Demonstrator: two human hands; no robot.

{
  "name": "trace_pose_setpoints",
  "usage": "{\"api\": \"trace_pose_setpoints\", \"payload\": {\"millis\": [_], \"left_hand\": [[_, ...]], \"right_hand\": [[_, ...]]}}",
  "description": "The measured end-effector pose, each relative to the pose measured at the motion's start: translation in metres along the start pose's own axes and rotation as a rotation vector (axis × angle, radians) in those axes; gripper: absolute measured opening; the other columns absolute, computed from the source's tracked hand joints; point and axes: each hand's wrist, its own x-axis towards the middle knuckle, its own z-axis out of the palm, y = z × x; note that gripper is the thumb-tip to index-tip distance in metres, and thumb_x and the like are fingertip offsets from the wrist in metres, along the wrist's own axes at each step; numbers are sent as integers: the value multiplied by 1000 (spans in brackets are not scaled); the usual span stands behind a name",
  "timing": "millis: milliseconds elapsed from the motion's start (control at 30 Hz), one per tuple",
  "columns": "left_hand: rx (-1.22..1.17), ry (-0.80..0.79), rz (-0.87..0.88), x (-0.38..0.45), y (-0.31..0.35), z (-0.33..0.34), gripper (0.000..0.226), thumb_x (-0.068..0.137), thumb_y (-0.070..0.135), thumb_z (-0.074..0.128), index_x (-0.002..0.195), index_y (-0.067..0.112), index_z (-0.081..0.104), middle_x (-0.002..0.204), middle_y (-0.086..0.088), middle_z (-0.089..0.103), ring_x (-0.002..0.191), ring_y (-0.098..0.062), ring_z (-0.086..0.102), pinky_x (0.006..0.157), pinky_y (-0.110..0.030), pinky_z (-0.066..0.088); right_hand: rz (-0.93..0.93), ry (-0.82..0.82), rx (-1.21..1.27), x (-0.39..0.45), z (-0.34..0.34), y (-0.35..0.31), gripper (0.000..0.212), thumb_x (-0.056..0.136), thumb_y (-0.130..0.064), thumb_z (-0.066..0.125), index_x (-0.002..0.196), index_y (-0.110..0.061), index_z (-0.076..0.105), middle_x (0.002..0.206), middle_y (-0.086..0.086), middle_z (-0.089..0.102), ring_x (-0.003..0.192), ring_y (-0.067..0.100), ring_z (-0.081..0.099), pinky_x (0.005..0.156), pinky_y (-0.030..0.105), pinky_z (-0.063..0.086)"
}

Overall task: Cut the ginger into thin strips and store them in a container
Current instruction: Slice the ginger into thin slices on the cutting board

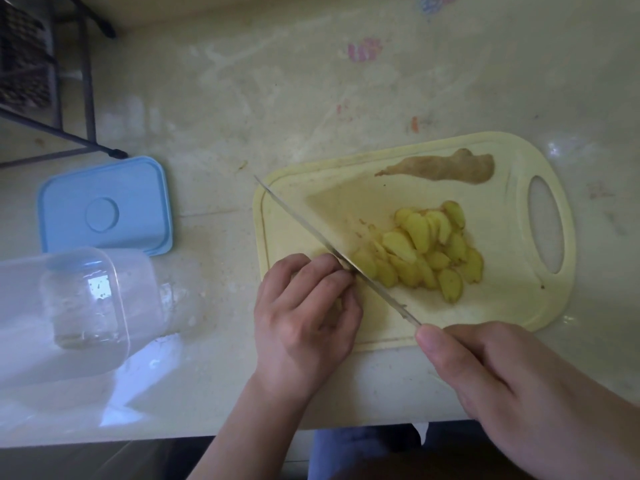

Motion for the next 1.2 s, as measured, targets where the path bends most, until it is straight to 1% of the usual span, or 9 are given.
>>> {"api": "trace_pose_setpoints", "payload": {"millis": [133,267,400,533,733,800,933,1067,1200], "left_hand": [[5,-13,13,1,0,-2,8,88,5,71,82,5,78,97,-1,75,83,-30,66,80,-37,52],[-8,-13,20,2,0,-3,8,87,3,72,82,3,77,97,-3,75,85,-28,64,82,-34,52],[-27,-17,30,1,-1,-4,5,85,0,74,84,2,78,98,-5,75,90,-23,62,86,-31,51],[-27,-18,28,0,-2,-4,5,85,0,74,84,3,78,98,-4,75,89,-25,63,86,-32,52],[-36,-15,31,1,-3,-3,8,87,1,72,83,3,78,98,-4,74,90,-22,61,86,-32,52],[-37,-7,27,1,-2,-3,7,87,1,73,83,2,78,99,-4,75,92,-21,61,86,-32,52],[-21,-17,38,0,-2,-5,3,86,2,76,84,3,78,99,-5,75,92,-21,62,89,-32,51],[49,-26,19,-3,0,-6,5,89,7,75,85,6,78,97,-2,74,86,-27,62,84,-38,50],[9,2,-8,-4,2,-4,7,89,4,74,83,1,78,93,-7,73,87,-24,62,90,-26,48]], "right_hand": [[4,-3,10,-2,0,-1,90,66,-99,15,75,-16,46,47,0,38,45,9,41,52,30,37],[49,-30,-2,-4,-2,-3,107,50,-109,0,81,-19,49,48,-1,41,46,9,45,53,28,40],[73,-36,-20,-6,-2,-5,108,48,-109,-3,84,-22,50,50,0,45,47,10,48,61,32,45],[116,35,-30,-6,-2,-10,114,36,-109,-14,99,-36,47,67,-1,57,59,13,57,65,23,46],[26,-4,10,16,6,-8,77,71,-96,13,72,-28,49,47,-5,42,48,11,41,54,25,36],[4,7,10,24,11,-9,75,81,-90,15,66,-24,48,45,-8,42,48,11,41,55,26,36],[-48,36,52,32,12,-11,70,83,-89,15,64,-32,51,45,-6,44,46,10,42,57,29,38],[-20,47,86,24,5,-4,74,69,-93,16,64,-27,49,45,-3,39,42,10,38,52,27,37],[-1,-11,82,9,4,-2,79,69,-94,17,69,-21,47,48,-2,36,44,9,36,50,25,33]]}}
